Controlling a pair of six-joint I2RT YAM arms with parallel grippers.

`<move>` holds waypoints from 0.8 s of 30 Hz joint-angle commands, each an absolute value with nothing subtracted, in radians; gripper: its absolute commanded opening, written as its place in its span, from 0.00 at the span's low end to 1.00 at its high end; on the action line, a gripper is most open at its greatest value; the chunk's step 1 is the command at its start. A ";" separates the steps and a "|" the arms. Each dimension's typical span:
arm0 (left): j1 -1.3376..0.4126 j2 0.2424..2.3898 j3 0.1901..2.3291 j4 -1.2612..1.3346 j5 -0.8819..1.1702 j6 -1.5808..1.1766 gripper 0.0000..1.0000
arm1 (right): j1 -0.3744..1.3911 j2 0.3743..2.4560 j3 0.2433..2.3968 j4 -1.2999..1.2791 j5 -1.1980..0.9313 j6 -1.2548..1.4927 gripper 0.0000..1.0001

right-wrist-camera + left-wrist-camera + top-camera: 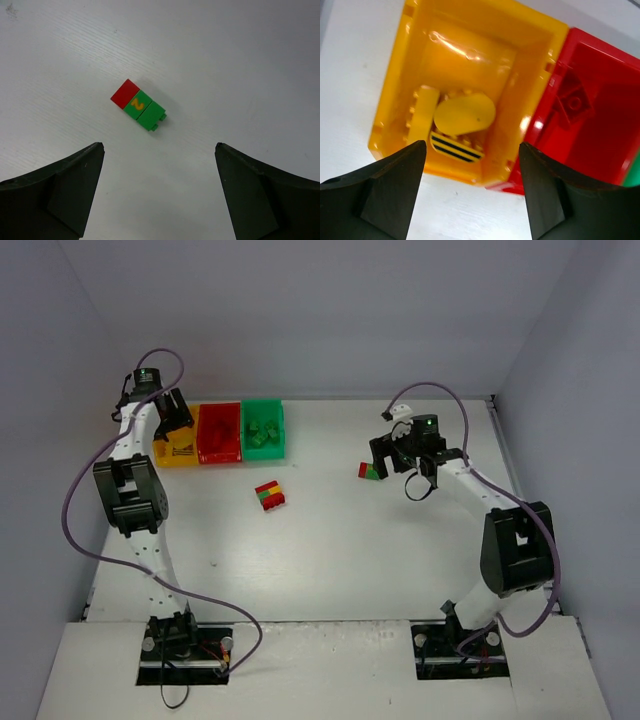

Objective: Sort the legos into containers by color

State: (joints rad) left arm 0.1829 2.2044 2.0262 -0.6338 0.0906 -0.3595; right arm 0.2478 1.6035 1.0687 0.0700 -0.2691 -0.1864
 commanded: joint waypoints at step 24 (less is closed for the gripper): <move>-0.163 1.533 1.528 -0.635 0.287 -0.413 0.74 | 0.206 1.988 1.351 0.005 -0.523 -0.598 0.73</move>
